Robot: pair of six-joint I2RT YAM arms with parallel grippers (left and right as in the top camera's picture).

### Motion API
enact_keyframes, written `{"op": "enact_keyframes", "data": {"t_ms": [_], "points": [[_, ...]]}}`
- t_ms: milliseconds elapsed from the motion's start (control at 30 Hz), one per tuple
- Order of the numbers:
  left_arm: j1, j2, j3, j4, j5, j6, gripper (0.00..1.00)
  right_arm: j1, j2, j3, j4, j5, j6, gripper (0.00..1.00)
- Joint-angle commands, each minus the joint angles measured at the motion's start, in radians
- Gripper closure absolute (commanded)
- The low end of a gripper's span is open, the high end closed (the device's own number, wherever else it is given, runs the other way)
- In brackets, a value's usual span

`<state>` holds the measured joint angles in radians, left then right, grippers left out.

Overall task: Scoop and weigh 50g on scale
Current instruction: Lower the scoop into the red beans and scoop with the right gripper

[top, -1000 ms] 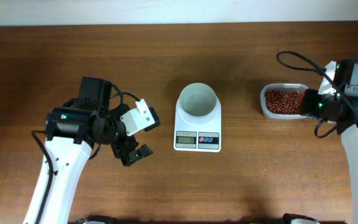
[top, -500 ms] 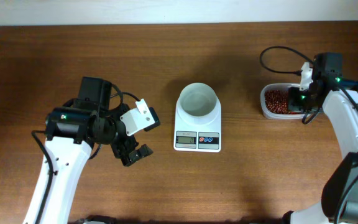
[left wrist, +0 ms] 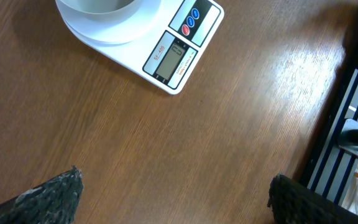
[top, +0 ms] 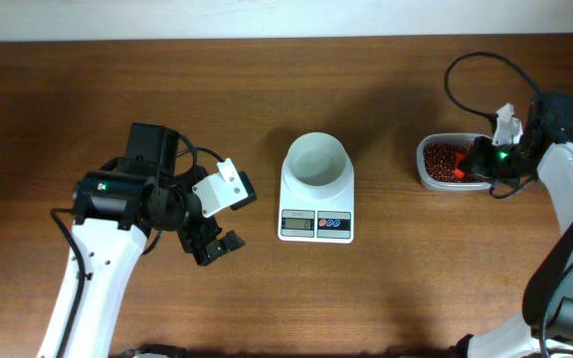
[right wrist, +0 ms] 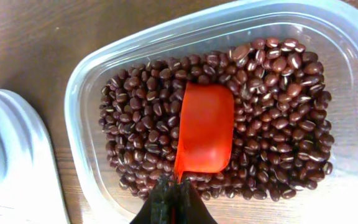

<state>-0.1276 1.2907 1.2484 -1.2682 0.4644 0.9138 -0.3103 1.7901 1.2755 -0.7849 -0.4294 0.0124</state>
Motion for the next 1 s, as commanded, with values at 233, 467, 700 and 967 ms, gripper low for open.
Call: {"op": "enact_keyframes", "data": {"t_ms": [233, 467, 700, 967], "points": [[0.004, 0.003, 0.017, 0.001, 0.018, 0.015, 0.01, 0.0, 0.008, 0.003, -0.003, -0.085, 0.023, 0.96], [0.004, 0.003, 0.017, 0.001, 0.018, 0.015, 0.01, 0.0, 0.008, 0.003, -0.003, -0.099, 0.023, 0.96], [0.004, 0.003, 0.017, 0.001, 0.018, 0.015, 0.02, 0.0, 0.008, 0.003, -0.007, -0.098, 0.03, 0.96], [0.004, 0.003, 0.017, 0.001, 0.018, 0.015, 0.01, -0.024, 0.008, 0.004, -0.011, -0.155, 0.052, 0.96]]}}
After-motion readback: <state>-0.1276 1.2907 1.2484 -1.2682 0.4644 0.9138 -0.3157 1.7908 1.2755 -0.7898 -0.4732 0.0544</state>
